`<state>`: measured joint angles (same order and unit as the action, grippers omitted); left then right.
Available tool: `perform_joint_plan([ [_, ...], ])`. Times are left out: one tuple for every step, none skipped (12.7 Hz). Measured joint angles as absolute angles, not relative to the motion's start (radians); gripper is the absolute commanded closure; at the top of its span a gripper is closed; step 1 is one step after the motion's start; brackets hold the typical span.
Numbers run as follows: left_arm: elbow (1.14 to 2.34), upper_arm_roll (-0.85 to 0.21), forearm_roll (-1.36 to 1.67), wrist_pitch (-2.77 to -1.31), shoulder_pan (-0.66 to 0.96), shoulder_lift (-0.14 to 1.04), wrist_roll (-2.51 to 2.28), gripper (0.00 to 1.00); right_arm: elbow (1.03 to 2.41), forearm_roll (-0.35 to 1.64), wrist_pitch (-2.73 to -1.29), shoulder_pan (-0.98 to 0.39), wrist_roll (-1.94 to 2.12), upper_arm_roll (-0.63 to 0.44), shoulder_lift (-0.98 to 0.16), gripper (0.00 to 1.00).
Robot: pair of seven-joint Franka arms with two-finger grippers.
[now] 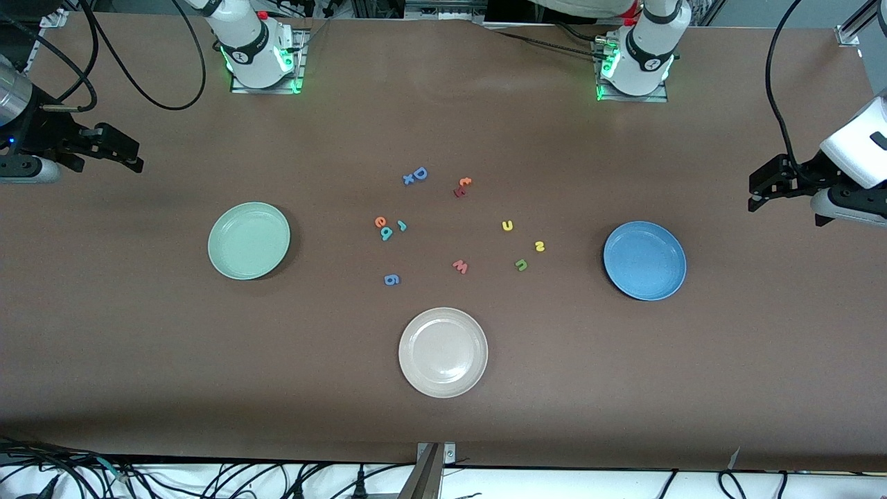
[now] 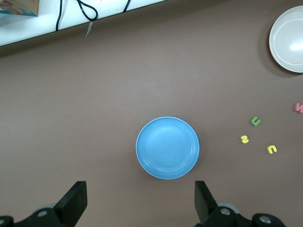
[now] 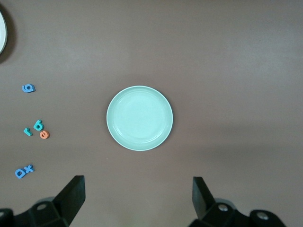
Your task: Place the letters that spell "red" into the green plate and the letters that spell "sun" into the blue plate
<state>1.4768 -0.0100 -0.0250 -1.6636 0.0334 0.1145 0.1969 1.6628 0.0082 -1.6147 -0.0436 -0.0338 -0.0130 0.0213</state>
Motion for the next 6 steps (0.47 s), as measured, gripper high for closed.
perform_joint_plan([
  [1.477,-0.010,-0.025,-1.661,0.033,0.114,0.197,0.00,1.663,0.008,-1.615,-0.044,-0.034,-0.013,0.021,0.00],
  [1.477,-0.010,-0.025,-1.656,0.033,0.114,0.197,0.00,1.663,0.008,-1.615,-0.044,-0.034,-0.013,0.021,0.00],
  [1.477,-0.010,-0.025,-1.651,0.033,0.114,0.197,0.00,1.663,0.008,-1.615,-0.044,-0.034,-0.013,0.021,0.00],
  [1.477,-0.010,-0.025,-1.647,0.033,0.114,0.197,0.00,1.663,0.008,-1.615,-0.044,-0.034,-0.013,0.021,0.00],
  [1.477,-0.010,-0.025,-1.644,0.033,0.114,0.197,0.00,1.663,0.008,-1.615,-0.044,-0.034,-0.013,0.021,0.00],
  [1.477,-0.010,-0.025,-1.644,0.033,0.114,0.197,0.00,1.663,0.008,-1.615,-0.044,-0.034,-0.013,0.021,0.00],
])
